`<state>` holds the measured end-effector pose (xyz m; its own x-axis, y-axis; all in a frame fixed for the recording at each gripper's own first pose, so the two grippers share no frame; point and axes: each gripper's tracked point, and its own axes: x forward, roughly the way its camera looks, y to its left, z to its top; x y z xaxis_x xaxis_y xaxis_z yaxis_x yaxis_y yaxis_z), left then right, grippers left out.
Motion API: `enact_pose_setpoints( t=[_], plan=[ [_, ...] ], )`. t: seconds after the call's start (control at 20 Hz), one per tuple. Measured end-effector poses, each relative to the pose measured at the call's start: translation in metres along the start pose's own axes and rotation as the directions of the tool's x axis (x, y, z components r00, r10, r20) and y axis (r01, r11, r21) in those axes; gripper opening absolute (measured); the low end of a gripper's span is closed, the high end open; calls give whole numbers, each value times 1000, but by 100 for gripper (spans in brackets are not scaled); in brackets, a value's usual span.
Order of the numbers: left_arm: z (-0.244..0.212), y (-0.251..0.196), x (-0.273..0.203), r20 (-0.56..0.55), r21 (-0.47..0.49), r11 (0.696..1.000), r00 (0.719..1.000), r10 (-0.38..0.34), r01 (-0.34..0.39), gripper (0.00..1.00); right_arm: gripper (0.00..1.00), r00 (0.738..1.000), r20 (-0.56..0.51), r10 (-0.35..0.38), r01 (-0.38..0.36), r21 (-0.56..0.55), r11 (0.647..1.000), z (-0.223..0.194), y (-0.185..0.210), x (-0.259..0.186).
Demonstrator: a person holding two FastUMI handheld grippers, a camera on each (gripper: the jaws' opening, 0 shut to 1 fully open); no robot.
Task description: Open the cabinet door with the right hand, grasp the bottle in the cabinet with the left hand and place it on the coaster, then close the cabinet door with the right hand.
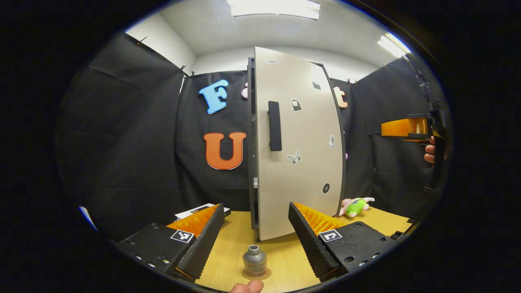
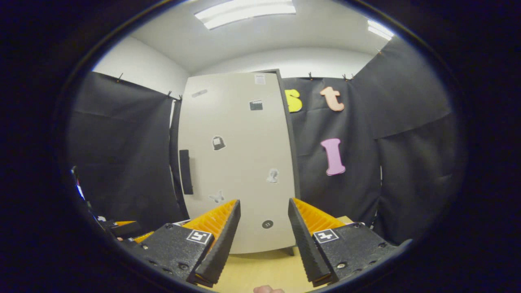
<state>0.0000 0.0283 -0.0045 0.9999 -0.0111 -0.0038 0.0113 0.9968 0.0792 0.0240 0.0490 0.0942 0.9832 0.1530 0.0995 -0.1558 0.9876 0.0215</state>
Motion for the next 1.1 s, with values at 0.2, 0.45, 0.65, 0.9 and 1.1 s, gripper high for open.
enact_pose_setpoints(
  t=[0.2, 0.45, 0.65, 0.9, 1.1],
  plan=[
    [4, -28, -5, 15, -3, 999, 999, -48, 48, 96, 78, 992, -3, -128, 128, -10, 992, -3, -61, -43],
    [5, -51, -16, 14, -33, 997, 997, -74, 75, 96, 79, 962, -48, -270, 270, -9, 963, -37, -116, -75],
    [6, -58, -22, 17, -30, 998, 998, -63, 64, 96, 78, 964, -50, -261, 261, 7, 965, -50, -126, -82],
    [2, -62, -25, 4, -35, 998, 999, -45, 45, 96, 79, 977, -44, -207, 208, 40, 977, -48, -120, -75],
    [1, -60, -26, -2, -30, 999, 1000, -28, 28, 96, 79, 983, -39, -179, 180, 31, 983, -48, -116, -71]
  ],
)
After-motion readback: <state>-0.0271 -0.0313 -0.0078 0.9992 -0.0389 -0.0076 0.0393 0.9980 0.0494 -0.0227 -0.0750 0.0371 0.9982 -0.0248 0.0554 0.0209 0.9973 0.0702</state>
